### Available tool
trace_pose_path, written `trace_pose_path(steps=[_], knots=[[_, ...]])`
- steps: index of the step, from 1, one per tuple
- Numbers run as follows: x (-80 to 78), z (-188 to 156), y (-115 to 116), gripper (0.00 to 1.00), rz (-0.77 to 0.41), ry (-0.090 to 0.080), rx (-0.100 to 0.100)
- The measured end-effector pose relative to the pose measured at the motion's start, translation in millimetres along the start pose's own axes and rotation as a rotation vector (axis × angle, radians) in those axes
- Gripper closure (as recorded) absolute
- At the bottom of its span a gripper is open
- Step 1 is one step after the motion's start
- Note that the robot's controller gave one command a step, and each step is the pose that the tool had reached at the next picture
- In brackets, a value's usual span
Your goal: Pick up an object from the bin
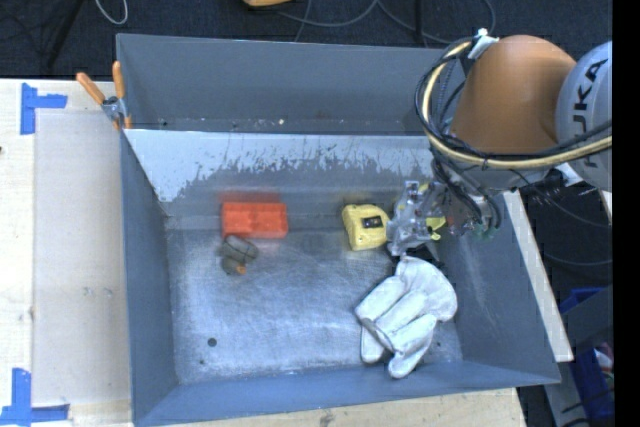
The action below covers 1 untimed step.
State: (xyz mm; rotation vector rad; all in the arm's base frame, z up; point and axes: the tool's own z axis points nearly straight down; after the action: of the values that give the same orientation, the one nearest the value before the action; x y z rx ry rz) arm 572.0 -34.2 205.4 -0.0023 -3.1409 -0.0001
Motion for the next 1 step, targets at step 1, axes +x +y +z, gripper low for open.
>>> trace_pose_path(steps=[1], knots=[[-3.2,30.9,3.8,1.0,-0.02,-0.003,0.0]])
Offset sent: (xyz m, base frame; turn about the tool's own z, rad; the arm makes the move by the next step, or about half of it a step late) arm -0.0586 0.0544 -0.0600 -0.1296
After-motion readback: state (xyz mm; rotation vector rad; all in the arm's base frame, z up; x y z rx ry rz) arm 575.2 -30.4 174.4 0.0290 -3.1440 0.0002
